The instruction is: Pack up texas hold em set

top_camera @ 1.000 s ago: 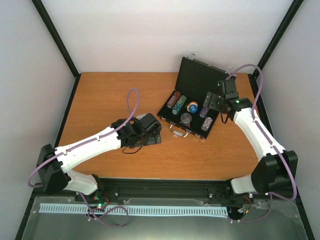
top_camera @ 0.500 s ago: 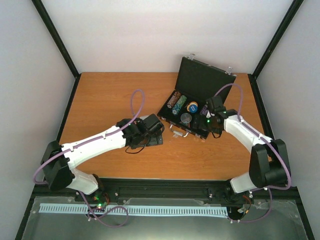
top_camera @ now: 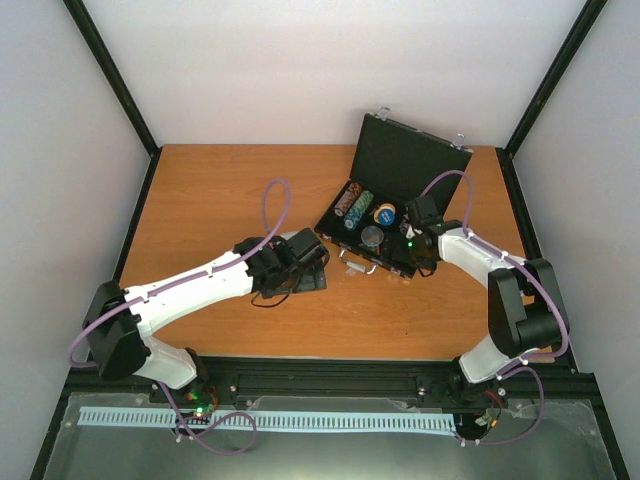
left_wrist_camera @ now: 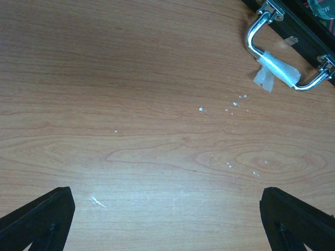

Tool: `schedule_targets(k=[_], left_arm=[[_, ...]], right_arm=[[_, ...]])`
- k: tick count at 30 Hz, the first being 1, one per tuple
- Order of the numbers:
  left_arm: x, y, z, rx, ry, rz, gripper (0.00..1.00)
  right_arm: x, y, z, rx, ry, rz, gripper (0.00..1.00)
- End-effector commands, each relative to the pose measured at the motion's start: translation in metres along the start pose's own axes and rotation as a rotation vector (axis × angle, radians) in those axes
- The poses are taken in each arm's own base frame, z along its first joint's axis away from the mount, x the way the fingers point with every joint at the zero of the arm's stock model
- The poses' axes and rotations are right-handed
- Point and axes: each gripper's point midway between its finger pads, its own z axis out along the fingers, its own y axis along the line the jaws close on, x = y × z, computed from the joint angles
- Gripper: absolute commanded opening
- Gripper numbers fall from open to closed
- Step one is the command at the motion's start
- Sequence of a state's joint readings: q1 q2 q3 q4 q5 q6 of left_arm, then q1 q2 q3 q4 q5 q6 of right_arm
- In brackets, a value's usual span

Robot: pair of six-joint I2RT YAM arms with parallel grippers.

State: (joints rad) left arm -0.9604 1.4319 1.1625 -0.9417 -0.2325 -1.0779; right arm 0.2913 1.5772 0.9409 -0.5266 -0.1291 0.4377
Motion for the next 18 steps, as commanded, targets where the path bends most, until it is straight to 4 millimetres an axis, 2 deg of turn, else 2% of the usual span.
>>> schedule_targets(k=[1,7,13,18], left_arm=[[-0.004,-0.005,-0.005,0.01,-0.005,-0.014,1.0],[-0.003,-0.006,-0.003,0.003,0.005,-0.008,1.0],[-0.001,-0.005,-0.001,0.001,0.009,-0.005,1.0],[0.001,-0.006,0.003,-0.003,0.02,0.002,1.0]], right_arm=[[-0.01,0.008,0.017,-0.033,-0.033,-0.019,1.0],[-0.023,0.008,0.017,-0.012,-0.062,-0.001,1.0],[-0.036,-0.017,-0.004,0.136,-0.163,0.012,1.0],[-0.049,-0.019,0.0,0.161,-0.219,-0.073,1.0]])
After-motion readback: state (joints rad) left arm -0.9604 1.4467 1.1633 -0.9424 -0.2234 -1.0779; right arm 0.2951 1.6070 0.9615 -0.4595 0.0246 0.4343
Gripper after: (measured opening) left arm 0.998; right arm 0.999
